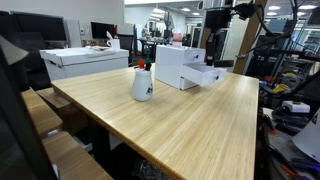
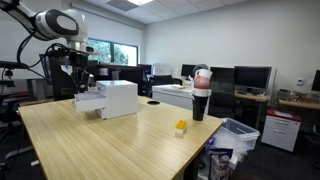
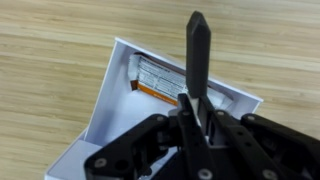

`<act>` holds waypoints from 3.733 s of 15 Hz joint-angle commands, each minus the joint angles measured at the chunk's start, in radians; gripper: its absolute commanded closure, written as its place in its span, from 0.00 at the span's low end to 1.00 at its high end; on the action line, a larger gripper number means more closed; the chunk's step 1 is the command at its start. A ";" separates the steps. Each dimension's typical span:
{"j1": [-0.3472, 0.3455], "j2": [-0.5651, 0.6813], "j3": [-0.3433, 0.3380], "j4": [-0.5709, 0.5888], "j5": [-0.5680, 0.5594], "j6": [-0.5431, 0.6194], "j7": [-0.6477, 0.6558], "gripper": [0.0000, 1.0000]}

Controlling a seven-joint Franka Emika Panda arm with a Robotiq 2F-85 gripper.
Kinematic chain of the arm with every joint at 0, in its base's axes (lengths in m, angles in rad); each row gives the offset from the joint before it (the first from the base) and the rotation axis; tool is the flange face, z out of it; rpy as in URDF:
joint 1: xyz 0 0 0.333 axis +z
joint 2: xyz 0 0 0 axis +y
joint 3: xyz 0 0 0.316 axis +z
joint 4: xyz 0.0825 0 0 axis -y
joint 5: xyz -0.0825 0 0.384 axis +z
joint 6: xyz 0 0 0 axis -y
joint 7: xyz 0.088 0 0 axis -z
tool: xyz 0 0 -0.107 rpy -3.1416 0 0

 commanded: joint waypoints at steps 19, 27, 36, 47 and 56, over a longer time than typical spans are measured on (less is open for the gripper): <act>0.065 -0.056 -0.017 0.009 0.170 0.010 -0.045 0.93; 0.078 0.032 0.014 0.013 0.156 0.157 -0.024 0.93; 0.053 0.097 0.042 0.013 0.071 0.220 0.170 0.93; 0.033 0.076 0.078 0.010 -0.104 0.166 0.458 0.93; 0.024 0.029 0.076 -0.020 -0.179 0.102 0.619 0.93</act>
